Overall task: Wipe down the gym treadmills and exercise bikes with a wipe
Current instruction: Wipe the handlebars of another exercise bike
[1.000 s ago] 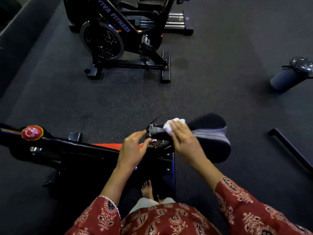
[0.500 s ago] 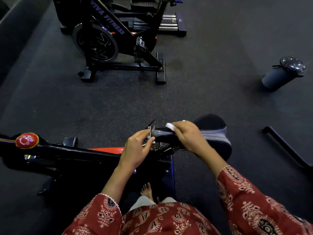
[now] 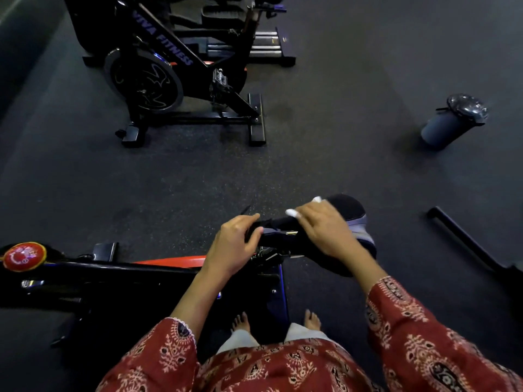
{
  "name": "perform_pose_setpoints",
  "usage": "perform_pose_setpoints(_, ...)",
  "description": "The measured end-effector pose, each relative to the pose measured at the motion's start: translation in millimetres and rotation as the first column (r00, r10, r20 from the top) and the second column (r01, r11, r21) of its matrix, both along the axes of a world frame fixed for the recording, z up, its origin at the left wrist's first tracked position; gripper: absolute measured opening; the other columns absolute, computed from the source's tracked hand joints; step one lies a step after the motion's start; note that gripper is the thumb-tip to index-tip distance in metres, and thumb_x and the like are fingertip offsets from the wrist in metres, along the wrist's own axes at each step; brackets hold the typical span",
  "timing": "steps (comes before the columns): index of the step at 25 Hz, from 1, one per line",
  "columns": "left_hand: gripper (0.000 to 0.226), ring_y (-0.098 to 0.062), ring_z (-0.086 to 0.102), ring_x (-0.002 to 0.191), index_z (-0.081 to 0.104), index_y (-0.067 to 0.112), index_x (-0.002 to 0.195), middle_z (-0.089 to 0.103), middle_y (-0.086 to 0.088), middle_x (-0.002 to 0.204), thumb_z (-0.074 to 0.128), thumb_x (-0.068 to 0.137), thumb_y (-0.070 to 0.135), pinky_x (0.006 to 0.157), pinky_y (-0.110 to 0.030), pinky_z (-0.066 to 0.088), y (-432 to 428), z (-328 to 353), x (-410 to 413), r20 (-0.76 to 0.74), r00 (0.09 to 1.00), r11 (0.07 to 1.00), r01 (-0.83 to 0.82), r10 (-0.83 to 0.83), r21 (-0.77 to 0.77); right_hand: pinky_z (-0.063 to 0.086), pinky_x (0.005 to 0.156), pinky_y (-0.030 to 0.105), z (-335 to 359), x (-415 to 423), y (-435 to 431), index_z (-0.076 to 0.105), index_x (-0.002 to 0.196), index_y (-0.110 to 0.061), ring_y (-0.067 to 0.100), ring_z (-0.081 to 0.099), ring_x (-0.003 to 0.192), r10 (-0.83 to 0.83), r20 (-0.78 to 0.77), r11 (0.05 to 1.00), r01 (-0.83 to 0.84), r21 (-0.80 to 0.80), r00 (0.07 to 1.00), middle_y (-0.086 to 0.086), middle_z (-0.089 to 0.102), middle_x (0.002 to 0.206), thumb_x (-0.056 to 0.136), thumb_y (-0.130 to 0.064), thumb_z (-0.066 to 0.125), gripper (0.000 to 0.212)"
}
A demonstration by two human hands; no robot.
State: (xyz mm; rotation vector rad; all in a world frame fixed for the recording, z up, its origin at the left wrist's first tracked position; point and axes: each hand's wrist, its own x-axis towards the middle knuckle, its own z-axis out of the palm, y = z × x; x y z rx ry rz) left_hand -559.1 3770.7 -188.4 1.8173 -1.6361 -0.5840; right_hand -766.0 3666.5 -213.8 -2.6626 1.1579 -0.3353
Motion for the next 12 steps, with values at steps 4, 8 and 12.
perform_pose_setpoints(4,0.03,-0.027,0.063,0.105,0.067,0.006,0.115,0.068,-0.009,0.112,0.059,0.091,0.022,0.089,-0.036,0.05,-18,2,-20,0.095,0.993,0.996,0.064,-0.07,0.068,0.03,0.097,0.038,10,-40,-34,0.069,0.105,-0.014,0.032,0.054,0.104,-0.256,-0.017,0.963,0.257,0.084,0.966,0.004,0.064,0.105,0.092,-0.035,0.027,0.048)
perform_pose_setpoints(8,0.03,-0.025,0.06,0.106,0.065,0.014,0.117,0.066,-0.006,0.112,0.054,0.094,0.029,0.084,-0.036,0.047,-39,9,-47,0.214,0.969,0.981,0.088,-0.125,0.175,0.025,0.107,0.039,10,-8,-17,0.068,0.107,-0.015,0.027,0.05,0.113,0.021,-0.102,0.983,-0.002,0.183,0.995,0.003,0.066,0.106,0.094,-0.047,0.018,0.06)
perform_pose_setpoints(12,0.036,-0.023,0.056,0.113,0.059,0.015,0.124,0.063,-0.005,0.12,0.049,0.096,0.035,0.089,-0.036,0.045,-60,12,-76,0.237,0.956,0.96,0.111,-0.174,0.256,0.027,0.106,0.035,17,-43,-58,0.067,0.112,-0.017,0.023,0.053,0.118,-0.187,-0.064,0.945,0.198,0.26,0.98,0.002,0.065,0.117,0.101,-0.043,0.036,0.042)
